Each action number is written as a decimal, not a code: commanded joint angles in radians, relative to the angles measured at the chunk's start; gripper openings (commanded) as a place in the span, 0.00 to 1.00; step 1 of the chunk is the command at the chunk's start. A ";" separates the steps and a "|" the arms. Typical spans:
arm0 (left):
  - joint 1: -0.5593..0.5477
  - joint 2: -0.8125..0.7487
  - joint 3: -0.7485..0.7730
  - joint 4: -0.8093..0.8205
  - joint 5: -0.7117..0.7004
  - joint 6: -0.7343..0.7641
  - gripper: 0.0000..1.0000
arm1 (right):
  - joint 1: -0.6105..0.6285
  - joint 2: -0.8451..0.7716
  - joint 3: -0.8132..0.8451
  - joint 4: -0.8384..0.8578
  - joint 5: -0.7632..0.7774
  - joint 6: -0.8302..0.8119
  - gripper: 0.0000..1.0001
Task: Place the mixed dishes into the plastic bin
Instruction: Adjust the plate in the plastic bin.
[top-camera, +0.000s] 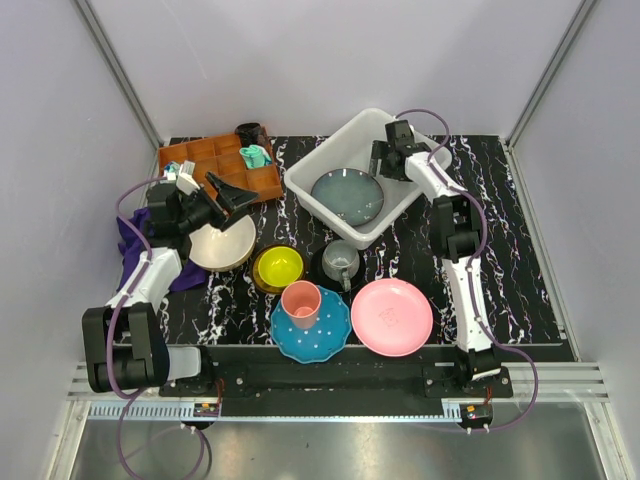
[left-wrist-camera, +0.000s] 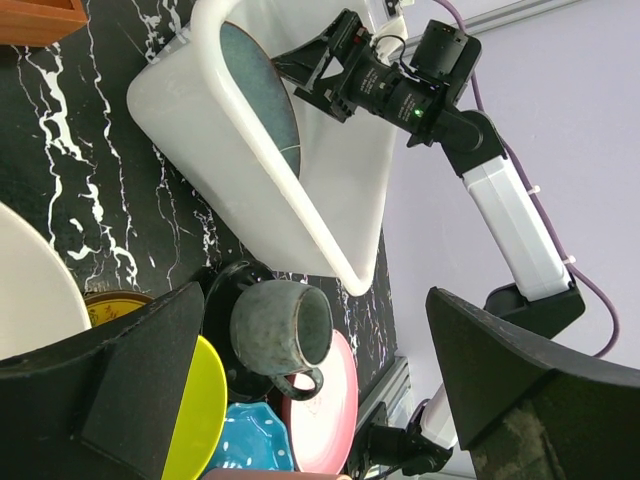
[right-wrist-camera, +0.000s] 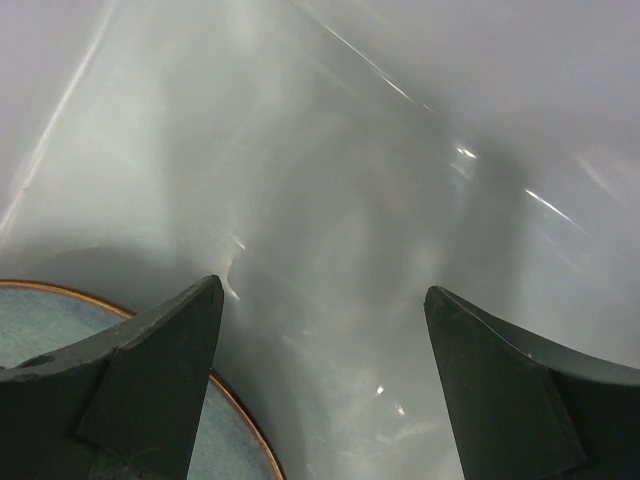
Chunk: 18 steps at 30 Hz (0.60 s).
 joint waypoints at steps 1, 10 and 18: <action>0.010 -0.020 -0.013 0.062 0.036 -0.012 0.96 | 0.028 -0.081 -0.050 -0.045 0.011 -0.031 0.92; 0.014 -0.039 -0.026 0.061 0.036 -0.015 0.96 | 0.028 -0.152 -0.053 -0.018 0.012 0.004 0.93; 0.017 -0.057 -0.037 0.050 0.031 -0.012 0.96 | 0.029 -0.320 -0.126 0.026 0.058 0.025 0.93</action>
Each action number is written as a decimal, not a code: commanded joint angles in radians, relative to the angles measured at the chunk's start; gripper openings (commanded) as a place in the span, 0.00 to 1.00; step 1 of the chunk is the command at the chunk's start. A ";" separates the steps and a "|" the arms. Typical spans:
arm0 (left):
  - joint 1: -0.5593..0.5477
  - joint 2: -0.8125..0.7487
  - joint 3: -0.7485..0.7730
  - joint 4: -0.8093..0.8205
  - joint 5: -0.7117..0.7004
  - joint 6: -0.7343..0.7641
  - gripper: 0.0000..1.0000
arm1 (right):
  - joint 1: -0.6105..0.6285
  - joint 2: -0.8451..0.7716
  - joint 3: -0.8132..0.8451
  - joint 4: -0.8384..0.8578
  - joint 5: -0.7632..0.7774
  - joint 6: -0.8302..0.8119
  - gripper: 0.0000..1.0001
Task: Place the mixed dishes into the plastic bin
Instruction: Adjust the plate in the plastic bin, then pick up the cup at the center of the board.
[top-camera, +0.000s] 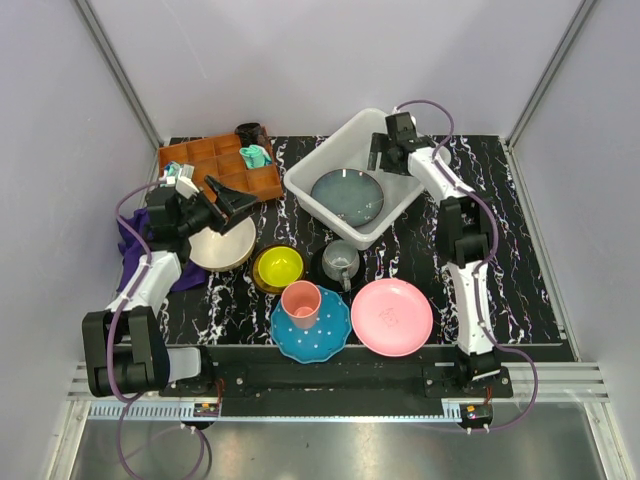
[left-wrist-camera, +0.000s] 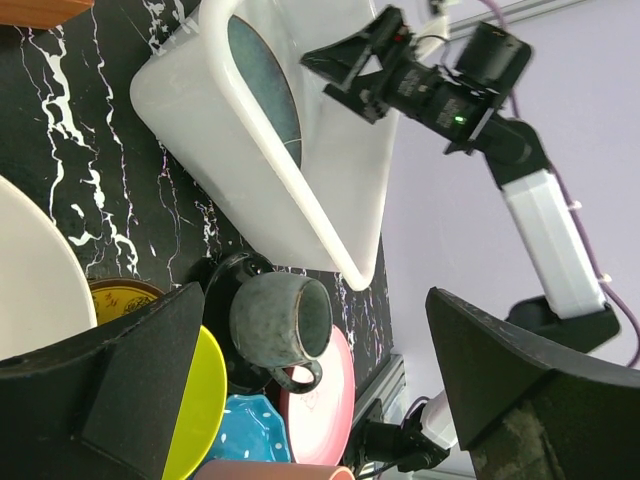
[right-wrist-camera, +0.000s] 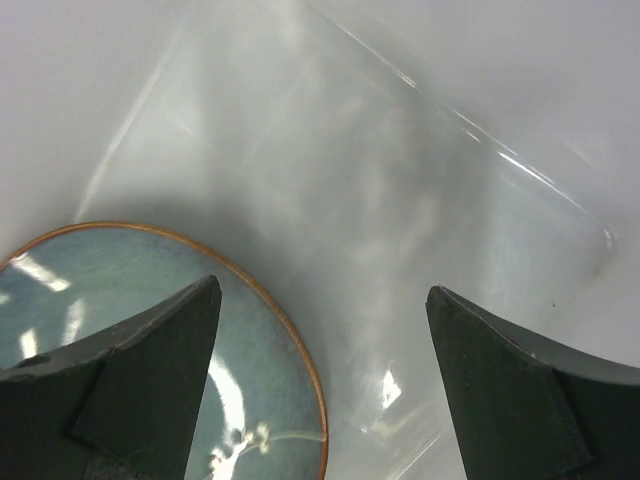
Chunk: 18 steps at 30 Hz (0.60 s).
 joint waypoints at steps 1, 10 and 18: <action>0.008 -0.040 -0.010 0.044 0.023 0.002 0.96 | 0.011 -0.212 -0.060 0.057 0.029 0.020 0.93; 0.006 -0.105 -0.033 -0.048 -0.007 0.067 0.96 | 0.031 -0.624 -0.458 0.149 -0.074 0.099 0.92; -0.006 -0.200 -0.068 -0.180 -0.055 0.159 0.95 | 0.074 -1.073 -0.864 0.151 -0.138 0.217 0.91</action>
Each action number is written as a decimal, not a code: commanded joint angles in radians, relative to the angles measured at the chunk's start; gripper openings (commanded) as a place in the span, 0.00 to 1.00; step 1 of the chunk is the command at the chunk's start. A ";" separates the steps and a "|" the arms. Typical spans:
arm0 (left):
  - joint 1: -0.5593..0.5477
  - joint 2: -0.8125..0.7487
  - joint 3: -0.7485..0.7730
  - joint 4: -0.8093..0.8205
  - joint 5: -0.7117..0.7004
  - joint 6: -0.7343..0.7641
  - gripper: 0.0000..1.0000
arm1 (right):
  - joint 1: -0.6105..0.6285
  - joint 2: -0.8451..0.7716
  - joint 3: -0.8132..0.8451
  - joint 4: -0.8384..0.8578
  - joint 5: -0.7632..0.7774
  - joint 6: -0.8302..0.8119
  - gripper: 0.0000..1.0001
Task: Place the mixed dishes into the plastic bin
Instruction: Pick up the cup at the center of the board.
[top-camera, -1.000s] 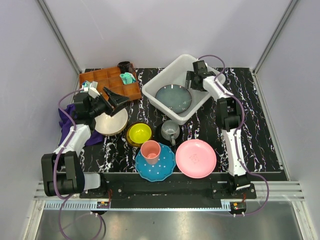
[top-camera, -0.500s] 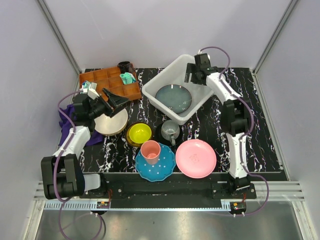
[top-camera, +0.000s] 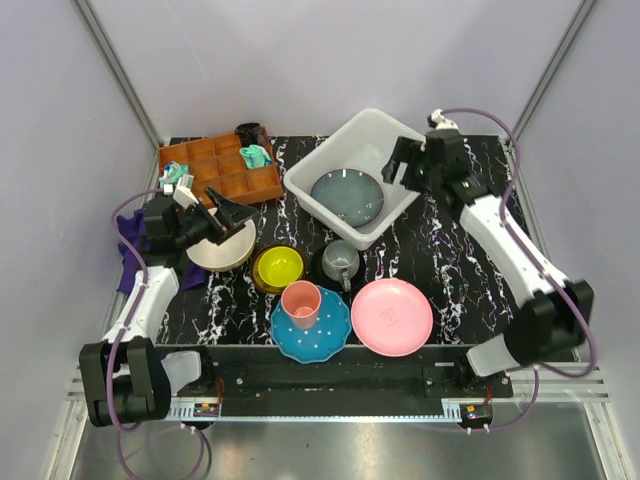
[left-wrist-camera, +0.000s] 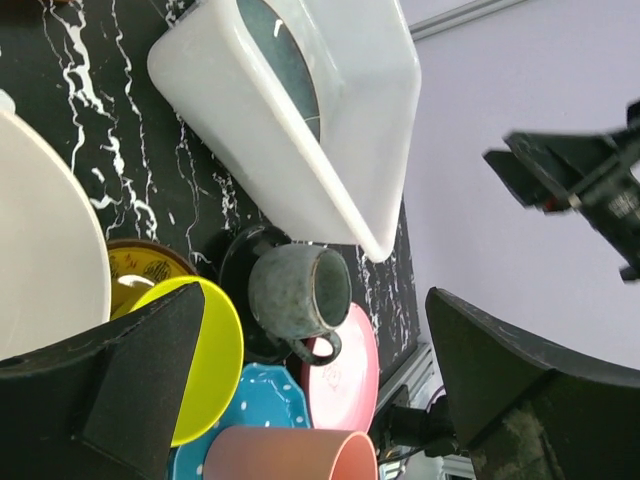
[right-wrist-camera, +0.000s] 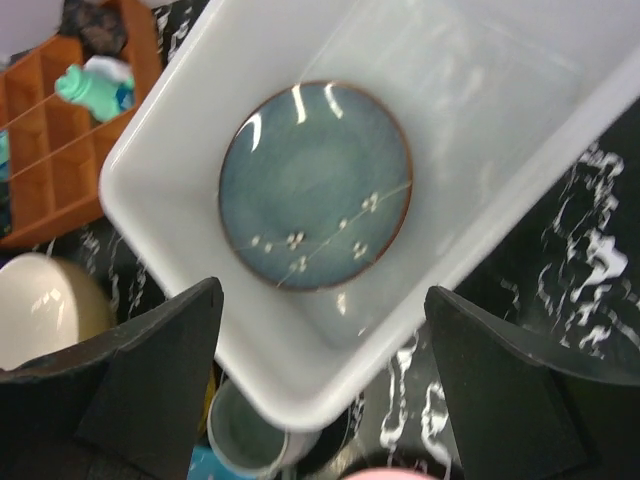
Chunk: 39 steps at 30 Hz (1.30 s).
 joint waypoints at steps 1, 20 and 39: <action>-0.010 -0.070 -0.017 -0.063 -0.037 0.070 0.95 | 0.023 -0.215 -0.196 0.001 -0.082 0.095 0.91; -0.017 -0.268 -0.104 -0.201 -0.097 0.100 0.95 | 0.037 -0.764 -0.618 -0.284 -0.259 0.247 0.81; -0.022 -0.318 -0.089 -0.301 -0.144 0.144 0.95 | 0.443 -0.438 -0.373 -0.203 -0.135 0.277 0.79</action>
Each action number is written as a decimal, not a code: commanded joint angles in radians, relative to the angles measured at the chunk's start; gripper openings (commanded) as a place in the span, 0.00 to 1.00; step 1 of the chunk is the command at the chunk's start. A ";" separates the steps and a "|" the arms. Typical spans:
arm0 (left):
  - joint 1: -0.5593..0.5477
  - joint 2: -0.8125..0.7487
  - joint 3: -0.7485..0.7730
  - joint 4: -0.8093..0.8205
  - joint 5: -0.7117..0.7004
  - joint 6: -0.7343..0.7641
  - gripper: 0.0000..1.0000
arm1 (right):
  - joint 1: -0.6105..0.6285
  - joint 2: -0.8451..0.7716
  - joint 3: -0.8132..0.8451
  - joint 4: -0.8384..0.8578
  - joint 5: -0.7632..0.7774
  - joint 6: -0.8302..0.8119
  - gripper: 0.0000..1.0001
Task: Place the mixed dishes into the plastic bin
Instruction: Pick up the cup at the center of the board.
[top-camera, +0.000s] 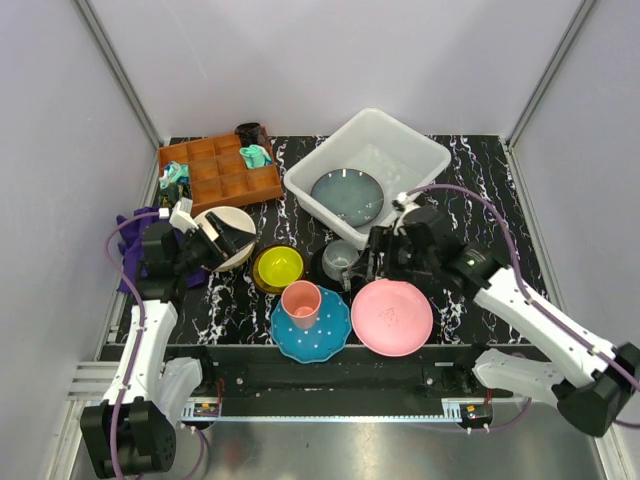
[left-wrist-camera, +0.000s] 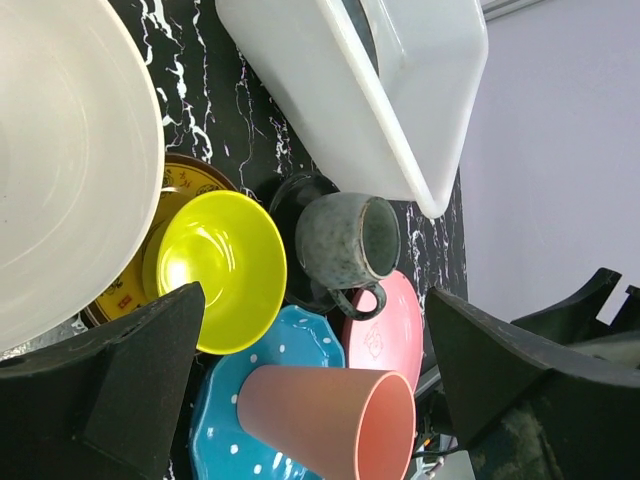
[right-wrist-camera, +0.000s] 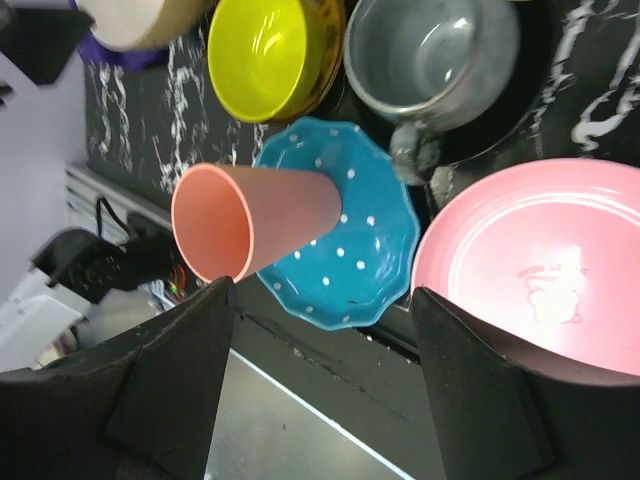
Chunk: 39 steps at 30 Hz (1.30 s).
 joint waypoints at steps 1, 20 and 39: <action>-0.004 -0.015 0.017 0.006 -0.017 0.029 0.95 | 0.138 0.102 0.077 0.051 0.116 0.018 0.80; -0.005 -0.001 0.023 0.006 -0.012 0.037 0.95 | 0.364 0.435 0.241 0.064 0.222 -0.025 0.76; -0.004 0.001 0.000 0.024 -0.003 0.031 0.95 | 0.392 0.532 0.227 0.099 0.272 -0.022 0.59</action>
